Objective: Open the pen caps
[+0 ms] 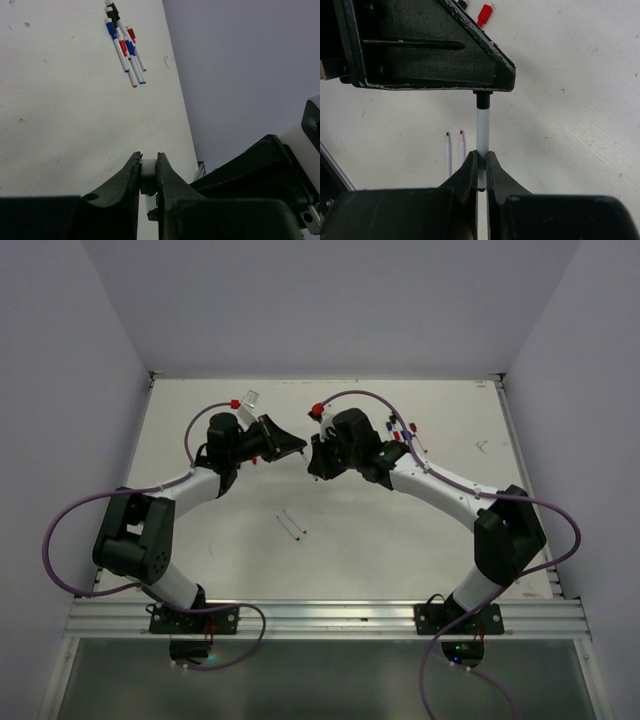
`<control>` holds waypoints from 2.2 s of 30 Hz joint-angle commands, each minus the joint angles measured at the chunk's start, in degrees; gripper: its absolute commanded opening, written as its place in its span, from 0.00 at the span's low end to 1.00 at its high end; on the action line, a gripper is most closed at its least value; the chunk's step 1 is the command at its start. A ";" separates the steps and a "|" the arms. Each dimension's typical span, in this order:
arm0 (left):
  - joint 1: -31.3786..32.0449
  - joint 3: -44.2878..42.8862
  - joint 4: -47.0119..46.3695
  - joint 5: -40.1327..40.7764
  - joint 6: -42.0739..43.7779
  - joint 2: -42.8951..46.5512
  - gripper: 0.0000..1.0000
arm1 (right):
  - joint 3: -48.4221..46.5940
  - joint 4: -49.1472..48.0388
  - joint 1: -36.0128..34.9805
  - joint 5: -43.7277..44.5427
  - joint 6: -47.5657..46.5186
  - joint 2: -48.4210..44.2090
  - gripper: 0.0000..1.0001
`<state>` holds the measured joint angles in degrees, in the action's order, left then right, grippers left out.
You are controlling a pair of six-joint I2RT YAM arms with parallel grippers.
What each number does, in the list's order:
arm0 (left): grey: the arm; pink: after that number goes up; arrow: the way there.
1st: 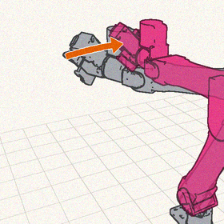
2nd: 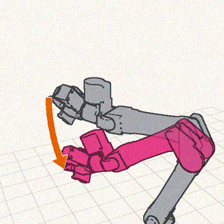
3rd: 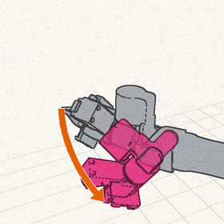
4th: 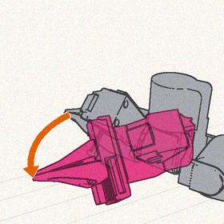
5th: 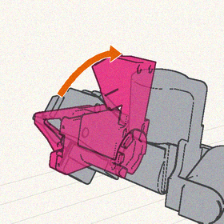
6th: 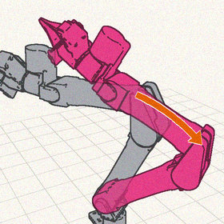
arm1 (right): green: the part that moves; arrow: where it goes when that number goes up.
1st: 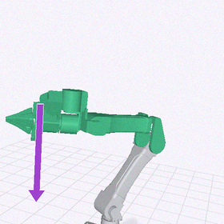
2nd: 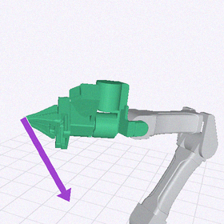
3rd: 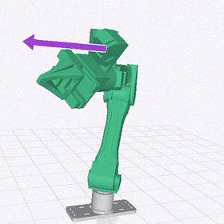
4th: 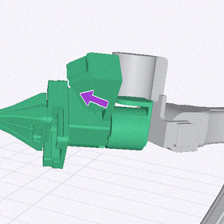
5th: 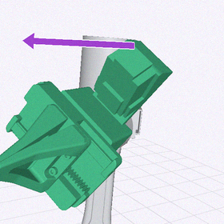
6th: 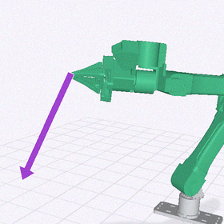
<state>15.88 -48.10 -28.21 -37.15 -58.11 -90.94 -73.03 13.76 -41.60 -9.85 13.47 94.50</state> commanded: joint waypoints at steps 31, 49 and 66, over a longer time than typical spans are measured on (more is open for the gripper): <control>-1.03 -4.35 11.12 7.91 6.05 7.61 0.00 | 2.38 -11.32 3.65 -13.04 6.31 2.44 0.00; -1.64 -18.70 30.67 25.98 12.13 -2.93 0.00 | -1.24 1.10 -11.92 40.21 -5.12 8.86 0.00; -1.90 -24.93 40.68 33.53 24.00 -14.70 0.00 | 2.28 -3.12 -7.44 7.66 -2.31 9.39 0.00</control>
<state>13.63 -69.38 9.76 -8.16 -38.04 -104.36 -70.35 13.63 -48.75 3.57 10.04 103.81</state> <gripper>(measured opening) 0.091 0.117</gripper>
